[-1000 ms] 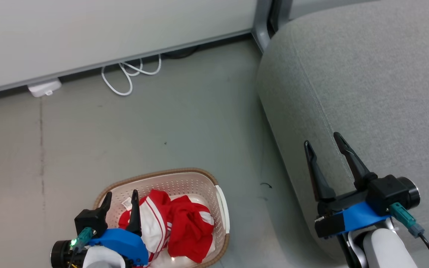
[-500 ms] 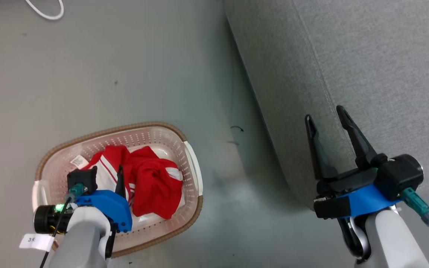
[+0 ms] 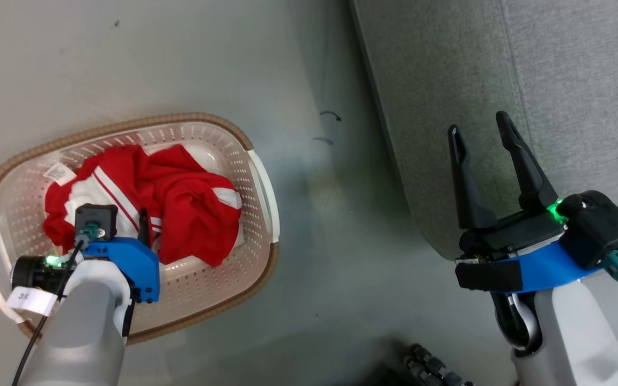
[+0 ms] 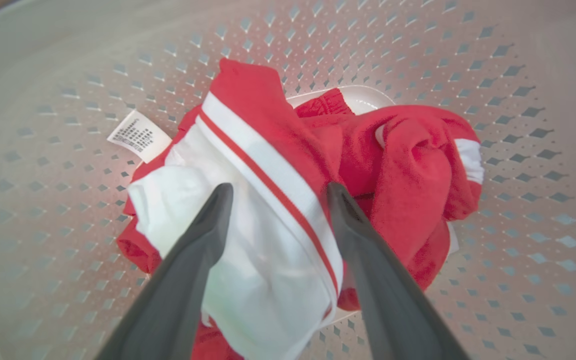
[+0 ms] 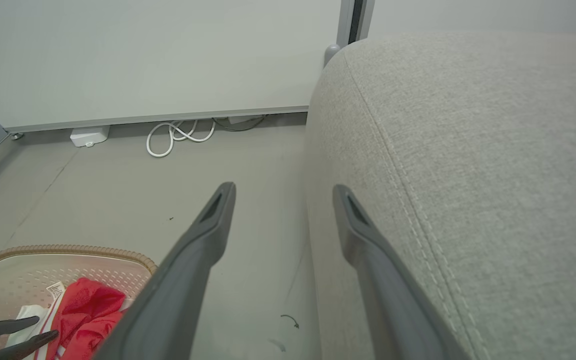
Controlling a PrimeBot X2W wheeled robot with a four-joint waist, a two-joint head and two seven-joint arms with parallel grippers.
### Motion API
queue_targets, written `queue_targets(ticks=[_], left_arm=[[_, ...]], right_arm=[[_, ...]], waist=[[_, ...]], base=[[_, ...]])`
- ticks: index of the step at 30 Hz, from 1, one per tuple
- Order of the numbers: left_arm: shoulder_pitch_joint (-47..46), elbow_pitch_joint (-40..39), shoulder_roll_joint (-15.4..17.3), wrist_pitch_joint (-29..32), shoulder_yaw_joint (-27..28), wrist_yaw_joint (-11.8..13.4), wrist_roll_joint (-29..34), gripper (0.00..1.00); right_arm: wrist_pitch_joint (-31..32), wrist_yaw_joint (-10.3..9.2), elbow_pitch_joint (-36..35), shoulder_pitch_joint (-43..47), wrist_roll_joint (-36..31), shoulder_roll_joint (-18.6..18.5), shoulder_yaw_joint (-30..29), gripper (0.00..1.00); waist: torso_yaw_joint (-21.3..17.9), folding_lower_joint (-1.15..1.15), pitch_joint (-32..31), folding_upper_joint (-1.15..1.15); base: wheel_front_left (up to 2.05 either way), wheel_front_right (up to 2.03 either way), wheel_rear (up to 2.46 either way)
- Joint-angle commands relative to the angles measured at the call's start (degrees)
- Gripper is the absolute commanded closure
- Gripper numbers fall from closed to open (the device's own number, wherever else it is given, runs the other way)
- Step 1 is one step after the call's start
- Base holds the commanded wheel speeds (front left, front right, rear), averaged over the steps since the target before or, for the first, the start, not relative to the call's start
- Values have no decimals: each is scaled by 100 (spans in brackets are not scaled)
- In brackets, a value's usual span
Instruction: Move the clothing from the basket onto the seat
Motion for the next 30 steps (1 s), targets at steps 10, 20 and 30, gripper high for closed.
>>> queue_targets(ticks=[10, 20, 30], left_arm=[[-449, 366, 69, 141, -43, 29, -88, 0], [-665, 620, 75, 511, -176, 168, -65, 100], [-737, 685, 20, 423, -228, 126, -157, 100]], right_arm=[[-21, 3, -76, -167, 234, -8, 45, 0], [-21, 3, -83, -193, 365, -8, 122, 0], [-21, 3, -37, -222, 331, -8, 80, 0]], waist=[[-124, -1, 426, 0], [-185, -1, 575, 0], [-146, -1, 497, 0]], base=[[0, 0, 0], [0, 0, 0], [0, 0, 0]])
